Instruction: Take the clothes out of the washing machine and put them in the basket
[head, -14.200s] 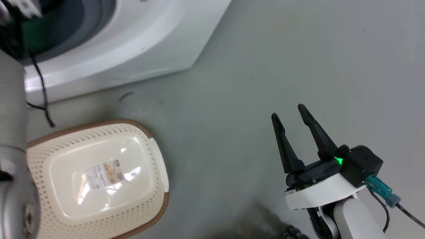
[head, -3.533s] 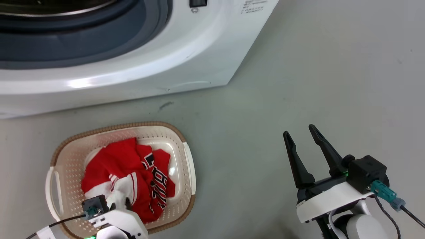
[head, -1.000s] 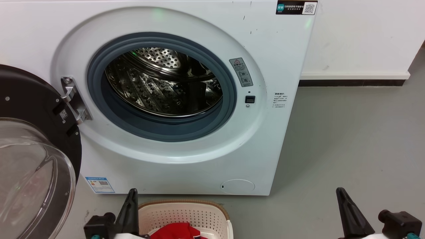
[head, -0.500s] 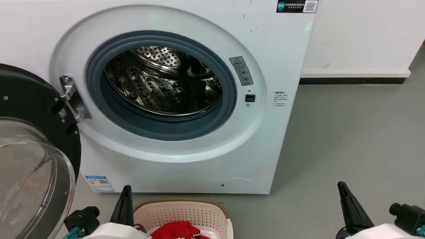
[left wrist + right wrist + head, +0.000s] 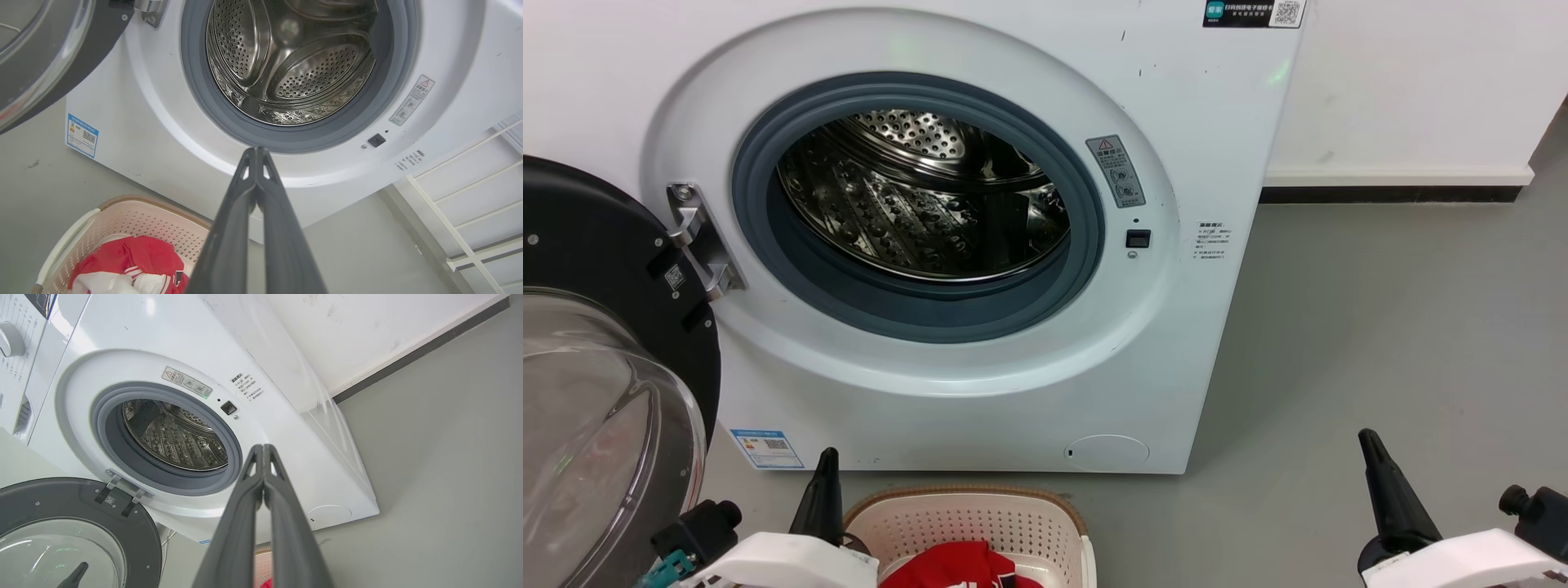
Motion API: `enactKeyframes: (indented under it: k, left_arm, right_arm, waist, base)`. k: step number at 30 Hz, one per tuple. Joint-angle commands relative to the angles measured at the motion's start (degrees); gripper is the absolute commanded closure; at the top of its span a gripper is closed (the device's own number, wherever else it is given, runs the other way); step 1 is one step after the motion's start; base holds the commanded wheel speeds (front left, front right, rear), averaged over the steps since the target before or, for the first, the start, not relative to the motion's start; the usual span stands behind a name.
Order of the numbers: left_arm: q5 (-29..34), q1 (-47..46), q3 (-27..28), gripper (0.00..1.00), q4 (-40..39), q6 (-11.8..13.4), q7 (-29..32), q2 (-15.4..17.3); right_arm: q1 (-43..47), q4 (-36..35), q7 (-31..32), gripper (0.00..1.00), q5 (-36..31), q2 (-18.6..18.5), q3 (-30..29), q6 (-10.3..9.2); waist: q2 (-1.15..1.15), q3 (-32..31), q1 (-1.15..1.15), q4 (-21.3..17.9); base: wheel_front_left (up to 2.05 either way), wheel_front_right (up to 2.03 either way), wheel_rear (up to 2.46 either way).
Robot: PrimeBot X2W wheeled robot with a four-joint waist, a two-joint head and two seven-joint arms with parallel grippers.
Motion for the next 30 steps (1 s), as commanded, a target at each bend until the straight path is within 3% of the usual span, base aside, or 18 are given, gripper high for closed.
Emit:
enactKeyframes:
  k: [1,30]
  left_arm:
    - [-1.7,-1.8,0.6,1.00,-0.5,-0.4,0.4,0.0]
    - [-23.0,-4.8,4.4,1.00,1.3,-3.3,5.9,-1.1]
  right_arm:
    - [-1.7,-0.1,0.2,1.00,1.9,-0.4,-0.2,0.00]
    - [-6.6,5.0,2.4,1.00,24.2,-0.7,-1.6,0.00]
  waist:
    - [0.00,0.0,0.00,0.0]
    - [0.00,0.9,0.00,-0.4]
  base:
    - [0.00,0.00,0.00]
    - [0.00,0.00,0.00]
